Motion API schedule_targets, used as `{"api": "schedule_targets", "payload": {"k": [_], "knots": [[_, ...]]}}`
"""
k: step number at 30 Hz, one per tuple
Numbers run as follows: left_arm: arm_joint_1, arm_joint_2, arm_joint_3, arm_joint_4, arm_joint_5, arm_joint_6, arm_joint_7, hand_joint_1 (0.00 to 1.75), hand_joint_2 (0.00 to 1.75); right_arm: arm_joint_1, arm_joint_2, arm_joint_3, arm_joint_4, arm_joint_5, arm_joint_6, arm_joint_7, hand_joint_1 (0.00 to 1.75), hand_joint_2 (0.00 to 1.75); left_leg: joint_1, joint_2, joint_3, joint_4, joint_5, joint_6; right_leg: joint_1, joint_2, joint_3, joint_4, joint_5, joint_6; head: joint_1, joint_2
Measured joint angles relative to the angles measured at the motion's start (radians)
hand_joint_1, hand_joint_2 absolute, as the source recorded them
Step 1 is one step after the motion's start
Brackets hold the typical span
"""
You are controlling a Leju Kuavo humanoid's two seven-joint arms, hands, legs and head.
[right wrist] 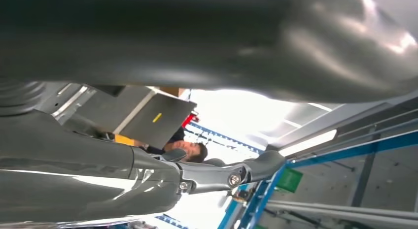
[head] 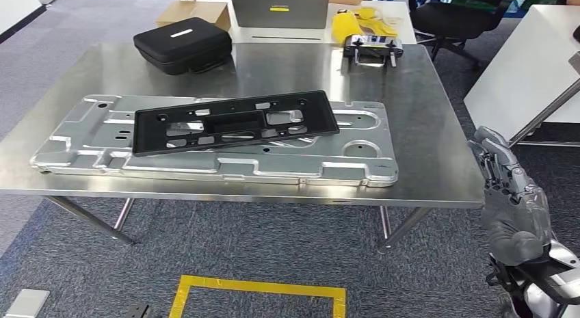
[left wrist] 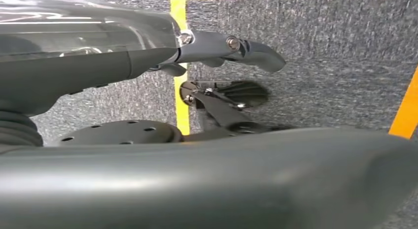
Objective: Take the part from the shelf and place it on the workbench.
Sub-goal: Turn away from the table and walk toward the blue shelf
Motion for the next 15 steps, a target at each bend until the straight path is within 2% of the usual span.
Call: {"api": "schedule_targets", "payload": {"k": [1, 3, 4, 5, 6, 7, 8, 9, 10, 11, 12, 13, 14, 15], "knots": [[-0.001, 0.000, 0.000, 0.000, 0.000, 0.000, 0.000, 0.00, 0.00, -0.001, 0.000, 0.000, 0.000, 0.004, -0.004, 0.003, 0.00, 0.00, -0.004, -0.002, 0.016, -0.030, -0.003, 0.005, -0.001, 0.001, -0.004, -0.001, 0.009, 0.006, 0.000, 0.000], [-0.002, -0.001, 0.000, 0.000, 0.001, 0.000, -0.001, 0.00, 0.00, -0.001, 0.001, 0.000, 0.001, 0.008, -0.008, 0.004, 0.00, 0.00, -0.004, 0.002, 0.010, -0.045, 0.004, 0.012, -0.003, 0.003, -0.013, -0.001, 0.020, 0.017, 0.000, 0.000], [-0.002, -0.002, 0.000, 0.000, 0.001, 0.001, -0.001, 0.00, 0.00, 0.000, 0.001, 0.000, 0.002, 0.009, -0.009, 0.004, 0.00, 0.00, -0.001, 0.006, 0.001, -0.049, 0.013, 0.016, -0.002, 0.003, -0.021, 0.007, 0.005, 0.022, 0.001, 0.000], [-0.001, -0.003, 0.000, 0.000, 0.001, 0.001, -0.001, 0.00, 0.00, 0.000, 0.001, 0.000, 0.003, 0.010, -0.010, 0.004, 0.00, 0.00, 0.001, 0.010, -0.011, -0.051, 0.024, 0.022, -0.001, 0.003, -0.030, 0.029, -0.028, 0.024, 0.002, 0.000], [-0.001, -0.004, 0.000, 0.000, 0.001, 0.002, -0.001, 0.00, 0.00, 0.000, 0.002, 0.000, 0.004, 0.012, -0.011, 0.004, 0.00, 0.00, 0.003, 0.015, -0.026, -0.051, 0.036, 0.027, -0.001, 0.002, -0.042, 0.070, -0.078, 0.026, 0.003, 0.000], [0.001, -0.004, 0.000, 0.000, 0.001, 0.002, -0.001, 0.00, 0.00, 0.000, 0.002, 0.000, 0.006, 0.013, -0.011, 0.004, 0.00, 0.00, 0.002, 0.018, -0.041, -0.049, 0.047, 0.031, 0.000, 0.000, -0.053, 0.125, -0.130, 0.027, 0.004, 0.000], [0.002, -0.004, 0.000, 0.000, 0.001, 0.002, -0.001, 0.00, 0.00, 0.001, 0.002, 0.000, 0.007, 0.014, -0.012, 0.004, 0.00, 0.00, 0.000, 0.021, -0.057, -0.047, 0.058, 0.033, 0.000, -0.001, -0.061, 0.186, -0.167, 0.027, 0.004, 0.000], [0.002, -0.004, 0.000, 0.000, 0.001, 0.001, -0.001, 0.00, 0.00, 0.001, 0.002, 0.000, 0.008, 0.014, -0.013, 0.003, 0.00, 0.00, -0.001, 0.025, -0.073, -0.043, 0.068, 0.033, 0.000, -0.002, -0.064, 0.238, -0.182, 0.029, 0.004, 0.000], [0.002, -0.004, 0.000, 0.000, 0.001, 0.001, -0.001, 0.00, 0.00, 0.002, 0.002, 0.000, 0.009, 0.015, -0.013, 0.001, 0.00, 0.00, -0.002, 0.029, -0.091, -0.038, 0.077, 0.033, 0.000, -0.003, -0.054, 0.263, -0.172, 0.030, 0.004, 0.000], [0.002, -0.004, 0.000, 0.000, 0.001, 0.001, -0.001, 0.00, 0.00, 0.002, 0.002, 0.000, 0.009, 0.015, -0.014, -0.001, 0.00, 0.00, -0.002, 0.032, -0.109, -0.031, 0.086, 0.031, 0.000, -0.004, -0.029, 0.257, -0.145, 0.031, 0.004, 0.000], [0.002, -0.004, 0.000, 0.000, 0.001, 0.001, -0.001, 0.00, 0.00, 0.003, 0.002, 0.000, 0.009, 0.016, -0.015, -0.004, 0.00, 0.00, -0.002, 0.034, -0.126, -0.023, 0.092, 0.029, 0.000, -0.006, 0.012, 0.215, -0.115, 0.031, 0.004, 0.000], [0.002, -0.004, 0.000, 0.000, 0.001, 0.001, -0.001, 0.00, 0.00, 0.003, 0.002, 0.000, 0.009, 0.016, -0.015, -0.007, 0.00, 0.00, -0.003, 0.036, -0.140, -0.013, 0.097, 0.026, 0.000, -0.009, 0.066, 0.150, -0.098, 0.030, 0.005, 0.000], [0.001, -0.004, 0.000, 0.000, 0.001, 0.001, -0.001, 0.00, 0.00, 0.003, 0.002, 0.000, 0.008, 0.015, -0.016, -0.009, 0.00, 0.00, -0.004, 0.036, -0.151, -0.003, 0.101, 0.023, 0.001, -0.012, 0.120, 0.077, -0.096, 0.028, 0.004, 0.000], [0.001, -0.004, 0.000, 0.000, 0.001, 0.001, -0.001, 0.00, 0.00, 0.004, 0.002, 0.000, 0.007, 0.014, -0.017, -0.011, 0.00, 0.00, -0.006, 0.036, -0.159, 0.006, 0.106, 0.019, 0.002, -0.013, 0.159, 0.019, -0.103, 0.026, 0.004, 0.000]]}}
